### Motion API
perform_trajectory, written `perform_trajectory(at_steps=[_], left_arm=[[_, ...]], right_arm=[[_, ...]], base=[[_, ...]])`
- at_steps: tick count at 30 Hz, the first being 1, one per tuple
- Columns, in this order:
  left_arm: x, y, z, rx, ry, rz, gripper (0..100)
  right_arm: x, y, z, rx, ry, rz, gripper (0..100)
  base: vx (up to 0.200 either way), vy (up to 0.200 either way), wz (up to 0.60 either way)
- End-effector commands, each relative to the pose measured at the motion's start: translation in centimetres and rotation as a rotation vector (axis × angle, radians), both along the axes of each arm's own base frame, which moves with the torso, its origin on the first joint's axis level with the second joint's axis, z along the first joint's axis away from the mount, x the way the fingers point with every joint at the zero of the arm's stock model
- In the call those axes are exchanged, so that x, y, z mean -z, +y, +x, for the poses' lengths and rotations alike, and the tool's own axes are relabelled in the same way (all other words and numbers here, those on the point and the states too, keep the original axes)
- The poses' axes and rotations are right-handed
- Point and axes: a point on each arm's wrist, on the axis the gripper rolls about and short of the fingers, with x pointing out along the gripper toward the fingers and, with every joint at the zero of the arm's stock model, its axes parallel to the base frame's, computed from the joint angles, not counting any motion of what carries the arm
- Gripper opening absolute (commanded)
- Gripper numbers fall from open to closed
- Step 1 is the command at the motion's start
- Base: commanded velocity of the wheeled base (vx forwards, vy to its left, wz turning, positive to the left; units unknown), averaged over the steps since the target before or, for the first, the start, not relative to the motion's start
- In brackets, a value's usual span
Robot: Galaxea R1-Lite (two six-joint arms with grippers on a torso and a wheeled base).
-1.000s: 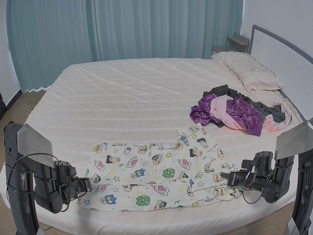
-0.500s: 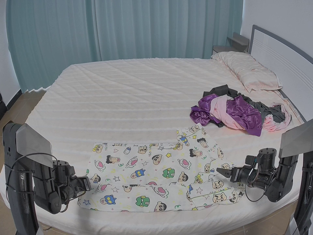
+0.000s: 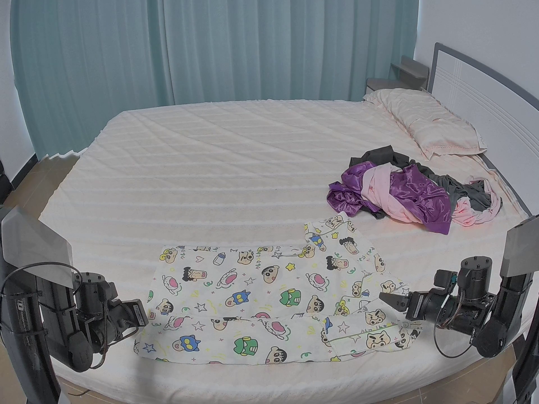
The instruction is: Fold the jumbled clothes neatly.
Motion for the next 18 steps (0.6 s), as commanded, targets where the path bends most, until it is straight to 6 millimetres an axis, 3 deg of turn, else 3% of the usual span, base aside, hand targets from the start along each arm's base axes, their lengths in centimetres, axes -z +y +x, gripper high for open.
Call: perform_trajectory(at_steps=[1, 6, 15, 18], left_arm=[[-1.42, -0.06, -0.07, -0.035, -0.066, -0.029, 0], [-1.26, 0.03, -0.10, -0.062, -0.059, -0.054, 0], [-1.18, 0.07, -0.13, -0.064, -0.055, -0.052, 0], [-1.19, 0.07, -0.10, -0.064, -0.057, -0.052, 0]], right_arm=[[-0.62, -0.05, -0.67, -0.005, -0.010, 0.002, 100], [-0.57, 0.34, -0.77, 0.000, -0.012, -0.011, 100], [-0.54, 0.86, -0.92, -0.009, -0.013, -0.019, 100], [-0.57, 0.86, -0.92, -0.009, -0.014, -0.019, 100]], base=[[0.000, 0.000, 0.00], [0.000, 0.000, 0.00], [0.200, 0.000, 0.00], [0.000, 0.000, 0.00]])
